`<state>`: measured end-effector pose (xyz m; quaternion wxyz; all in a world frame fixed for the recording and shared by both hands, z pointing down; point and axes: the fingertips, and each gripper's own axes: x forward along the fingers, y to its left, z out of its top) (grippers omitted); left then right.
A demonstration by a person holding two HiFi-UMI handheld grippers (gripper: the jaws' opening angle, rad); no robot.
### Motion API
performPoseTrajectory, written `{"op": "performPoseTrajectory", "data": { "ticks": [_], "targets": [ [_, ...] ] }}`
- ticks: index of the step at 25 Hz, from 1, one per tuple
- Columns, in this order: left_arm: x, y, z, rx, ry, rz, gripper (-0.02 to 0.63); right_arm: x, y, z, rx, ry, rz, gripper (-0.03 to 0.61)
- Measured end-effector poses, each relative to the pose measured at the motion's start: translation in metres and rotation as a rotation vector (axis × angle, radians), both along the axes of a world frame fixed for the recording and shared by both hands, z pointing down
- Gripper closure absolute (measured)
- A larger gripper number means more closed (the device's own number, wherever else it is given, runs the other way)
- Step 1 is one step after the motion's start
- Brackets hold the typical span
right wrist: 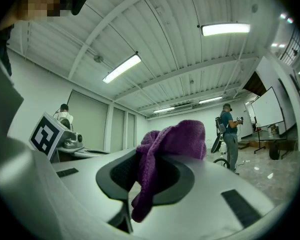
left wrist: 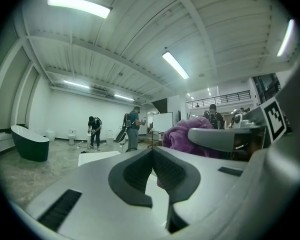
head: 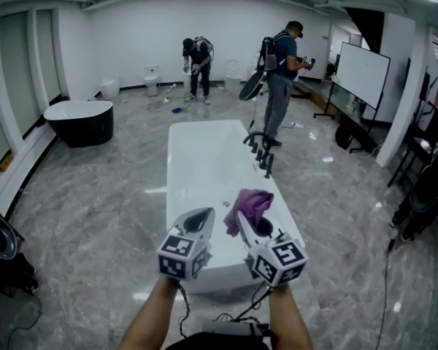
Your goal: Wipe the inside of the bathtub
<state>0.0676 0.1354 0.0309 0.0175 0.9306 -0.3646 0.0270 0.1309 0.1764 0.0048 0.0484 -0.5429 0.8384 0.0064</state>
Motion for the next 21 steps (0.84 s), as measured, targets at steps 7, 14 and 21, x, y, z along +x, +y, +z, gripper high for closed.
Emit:
{"op": "performPoseTrajectory", "data": {
  "ticks": [7,14,21],
  "targets": [
    [-0.004,0.006,-0.007,0.009,0.006,0.010,0.607,-0.006,0.004,-0.006,0.007,0.009,0.005,0.522],
    [-0.005,0.006,-0.013,0.029,0.008,0.019,0.607,-0.008,0.001,-0.006,0.003,0.009,0.010,0.522],
    [-0.007,0.003,-0.013,0.018,0.007,0.030,0.607,-0.011,-0.004,-0.010,0.010,0.002,0.010,0.522]
  ]
}}
